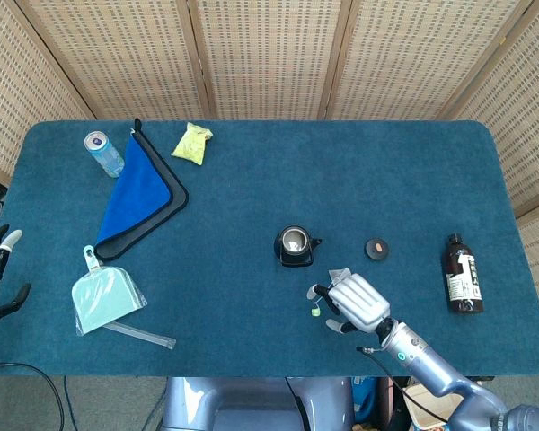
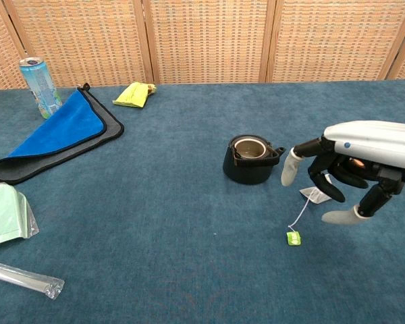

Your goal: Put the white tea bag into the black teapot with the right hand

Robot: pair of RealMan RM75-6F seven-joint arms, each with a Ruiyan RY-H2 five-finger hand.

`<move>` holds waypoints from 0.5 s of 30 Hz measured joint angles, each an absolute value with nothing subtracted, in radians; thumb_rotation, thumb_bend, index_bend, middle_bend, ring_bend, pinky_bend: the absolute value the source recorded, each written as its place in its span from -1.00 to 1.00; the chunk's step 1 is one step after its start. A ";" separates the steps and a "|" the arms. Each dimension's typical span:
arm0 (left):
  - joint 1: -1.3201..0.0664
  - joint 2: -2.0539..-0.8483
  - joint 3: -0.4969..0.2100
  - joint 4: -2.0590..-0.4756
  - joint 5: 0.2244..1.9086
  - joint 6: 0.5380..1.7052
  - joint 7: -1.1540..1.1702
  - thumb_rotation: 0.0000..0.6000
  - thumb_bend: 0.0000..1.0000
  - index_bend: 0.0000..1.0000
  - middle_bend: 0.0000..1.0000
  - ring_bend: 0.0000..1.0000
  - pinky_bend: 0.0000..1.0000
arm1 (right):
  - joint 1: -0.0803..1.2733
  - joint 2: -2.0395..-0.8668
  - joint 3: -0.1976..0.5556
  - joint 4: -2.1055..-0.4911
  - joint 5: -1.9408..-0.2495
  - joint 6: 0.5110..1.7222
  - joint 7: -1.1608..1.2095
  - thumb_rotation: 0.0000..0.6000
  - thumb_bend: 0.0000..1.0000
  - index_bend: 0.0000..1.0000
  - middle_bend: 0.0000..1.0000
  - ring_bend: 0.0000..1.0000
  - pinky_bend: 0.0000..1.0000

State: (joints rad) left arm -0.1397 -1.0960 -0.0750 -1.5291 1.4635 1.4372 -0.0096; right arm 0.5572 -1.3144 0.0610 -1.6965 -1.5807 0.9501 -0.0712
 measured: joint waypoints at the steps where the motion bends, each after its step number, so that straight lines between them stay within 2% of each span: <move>1: -0.140 -1.096 -0.074 -1.528 1.463 1.437 -0.010 1.00 -0.23 -0.96 -1.00 -1.00 -1.00 | 0.561 -1.324 0.061 -1.689 -1.567 0.942 -0.082 1.00 -0.20 -0.20 0.62 0.70 0.77; 15: -0.144 -1.105 -0.072 -1.517 1.460 1.430 -0.015 1.00 -0.23 -0.96 -1.00 -1.00 -1.00 | 0.611 -1.415 0.058 -1.604 -1.428 0.847 -0.182 1.00 -0.20 -0.05 0.73 0.82 0.87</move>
State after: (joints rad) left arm -0.1436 -1.1046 -0.0723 -1.5166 1.4596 1.4301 -0.0152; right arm 0.6107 -1.4151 0.0579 -1.6036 -1.4275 0.8469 -0.1824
